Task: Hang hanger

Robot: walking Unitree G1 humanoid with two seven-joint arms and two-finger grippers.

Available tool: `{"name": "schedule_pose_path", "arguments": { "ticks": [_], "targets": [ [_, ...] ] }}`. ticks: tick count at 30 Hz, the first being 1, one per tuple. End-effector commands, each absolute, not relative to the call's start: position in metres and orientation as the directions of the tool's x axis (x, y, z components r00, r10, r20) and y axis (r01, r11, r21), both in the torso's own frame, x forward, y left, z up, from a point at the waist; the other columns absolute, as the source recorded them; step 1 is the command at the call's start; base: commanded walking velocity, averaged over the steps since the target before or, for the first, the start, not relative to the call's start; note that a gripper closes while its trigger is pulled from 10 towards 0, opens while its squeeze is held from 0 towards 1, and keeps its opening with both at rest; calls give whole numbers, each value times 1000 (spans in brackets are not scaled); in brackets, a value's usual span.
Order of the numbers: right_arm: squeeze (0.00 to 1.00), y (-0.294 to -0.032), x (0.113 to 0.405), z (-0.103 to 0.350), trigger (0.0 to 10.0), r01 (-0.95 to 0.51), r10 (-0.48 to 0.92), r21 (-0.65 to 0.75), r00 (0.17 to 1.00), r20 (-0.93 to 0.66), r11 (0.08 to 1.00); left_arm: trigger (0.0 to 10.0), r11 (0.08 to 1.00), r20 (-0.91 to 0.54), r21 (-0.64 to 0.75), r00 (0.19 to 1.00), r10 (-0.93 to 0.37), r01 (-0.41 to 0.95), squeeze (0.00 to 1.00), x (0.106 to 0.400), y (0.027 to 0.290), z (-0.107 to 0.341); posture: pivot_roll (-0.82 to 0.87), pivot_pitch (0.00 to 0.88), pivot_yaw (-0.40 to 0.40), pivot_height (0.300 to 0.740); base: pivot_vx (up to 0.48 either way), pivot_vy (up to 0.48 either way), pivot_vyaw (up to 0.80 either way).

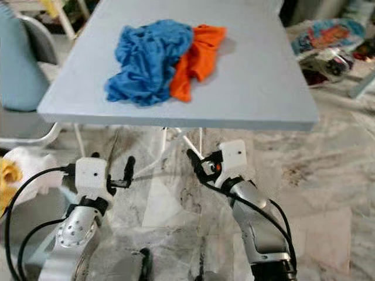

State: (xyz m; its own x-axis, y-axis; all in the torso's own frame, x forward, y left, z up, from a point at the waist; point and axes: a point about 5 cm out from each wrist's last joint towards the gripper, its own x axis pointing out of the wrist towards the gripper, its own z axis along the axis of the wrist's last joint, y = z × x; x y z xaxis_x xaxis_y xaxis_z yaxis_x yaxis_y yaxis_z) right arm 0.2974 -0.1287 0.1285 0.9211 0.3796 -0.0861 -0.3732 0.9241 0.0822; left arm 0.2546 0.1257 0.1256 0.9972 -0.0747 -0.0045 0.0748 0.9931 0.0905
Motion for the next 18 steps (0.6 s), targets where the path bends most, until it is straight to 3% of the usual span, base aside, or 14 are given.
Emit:
{"name": "schedule_pose_path", "arguments": {
  "ticks": [1,12,18],
  "targets": [
    [0,-123,294,127,10000,-389,395,80,914,-89,918,10000,993,-39,97,997,-60,64,0,252,129,119,75,233,-52,740,0,0,794],
    [0,-124,297,128,10000,-390,396,80,914,-88,917,10000,997,-65,64,997,-47,51,0,253,129,117,77,225,-57,740,0,0,792],
    [0,-123,300,125,10000,-362,381,148,916,-129,920,10000,998,-79,40,996,-47,50,0,253,130,114,80,224,-59,740,0,0,0]
  ]
}}
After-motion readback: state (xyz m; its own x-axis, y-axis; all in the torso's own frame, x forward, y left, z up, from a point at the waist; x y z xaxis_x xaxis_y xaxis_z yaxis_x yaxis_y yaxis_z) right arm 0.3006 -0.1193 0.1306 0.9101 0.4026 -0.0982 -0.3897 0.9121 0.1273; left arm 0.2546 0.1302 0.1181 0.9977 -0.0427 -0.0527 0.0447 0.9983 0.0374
